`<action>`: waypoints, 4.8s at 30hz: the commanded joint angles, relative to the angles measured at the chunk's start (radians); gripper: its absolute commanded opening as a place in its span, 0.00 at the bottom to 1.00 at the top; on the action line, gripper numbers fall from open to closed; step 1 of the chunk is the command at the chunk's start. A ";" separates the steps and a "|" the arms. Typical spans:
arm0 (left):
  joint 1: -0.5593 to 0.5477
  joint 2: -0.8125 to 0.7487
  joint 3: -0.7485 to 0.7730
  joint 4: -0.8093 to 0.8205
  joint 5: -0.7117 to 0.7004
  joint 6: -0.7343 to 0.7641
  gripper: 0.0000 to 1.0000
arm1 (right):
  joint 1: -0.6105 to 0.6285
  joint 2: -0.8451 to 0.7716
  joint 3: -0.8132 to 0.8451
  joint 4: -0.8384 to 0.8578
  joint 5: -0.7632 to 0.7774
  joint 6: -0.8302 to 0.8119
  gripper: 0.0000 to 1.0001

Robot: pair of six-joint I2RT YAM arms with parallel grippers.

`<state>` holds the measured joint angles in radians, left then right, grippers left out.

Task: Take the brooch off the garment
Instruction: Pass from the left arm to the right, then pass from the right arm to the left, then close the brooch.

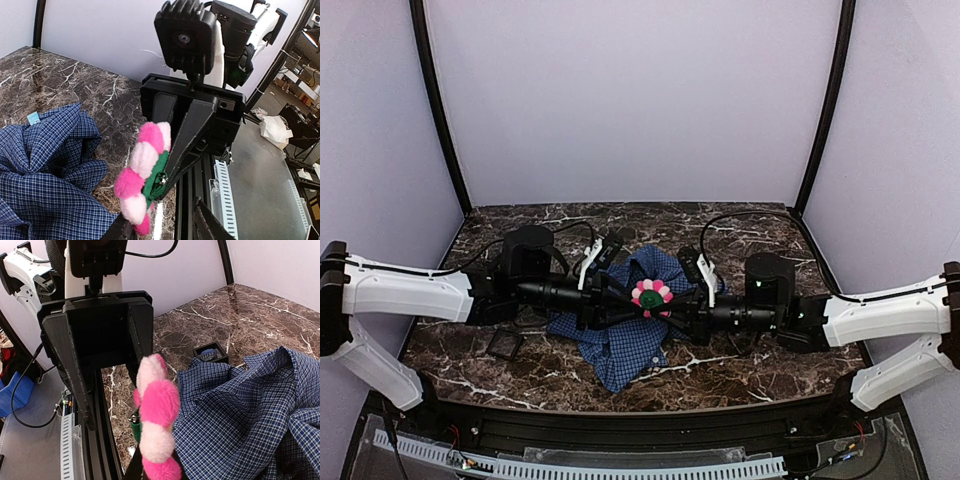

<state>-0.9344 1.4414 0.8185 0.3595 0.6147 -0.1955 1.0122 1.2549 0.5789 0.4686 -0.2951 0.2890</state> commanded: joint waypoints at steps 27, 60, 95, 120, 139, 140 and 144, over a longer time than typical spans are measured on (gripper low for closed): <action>-0.016 0.031 0.020 0.083 0.037 0.015 0.43 | 0.003 0.023 0.033 0.085 -0.138 0.030 0.00; 0.004 -0.104 -0.012 -0.016 0.049 0.068 0.61 | 0.003 -0.004 0.020 0.131 -0.291 0.017 0.00; -0.007 -0.038 0.009 0.059 0.147 0.026 0.09 | 0.002 0.030 0.047 0.088 -0.240 0.019 0.00; -0.005 -0.092 -0.044 0.086 -0.015 -0.067 0.01 | 0.020 -0.090 -0.009 0.012 -0.090 -0.017 0.54; -0.006 -0.075 -0.044 0.106 -0.026 -0.087 0.01 | 0.045 0.060 0.023 0.143 -0.172 0.004 0.24; -0.006 -0.076 -0.045 0.106 -0.026 -0.087 0.01 | 0.045 0.059 0.024 0.141 -0.164 0.000 0.25; -0.006 -0.079 -0.046 0.104 -0.013 -0.089 0.01 | 0.046 0.056 0.027 0.124 -0.133 -0.018 0.29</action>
<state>-0.9371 1.3800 0.7906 0.4484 0.5930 -0.2790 1.0477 1.3151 0.5850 0.5644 -0.4522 0.2893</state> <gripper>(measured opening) 0.059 0.281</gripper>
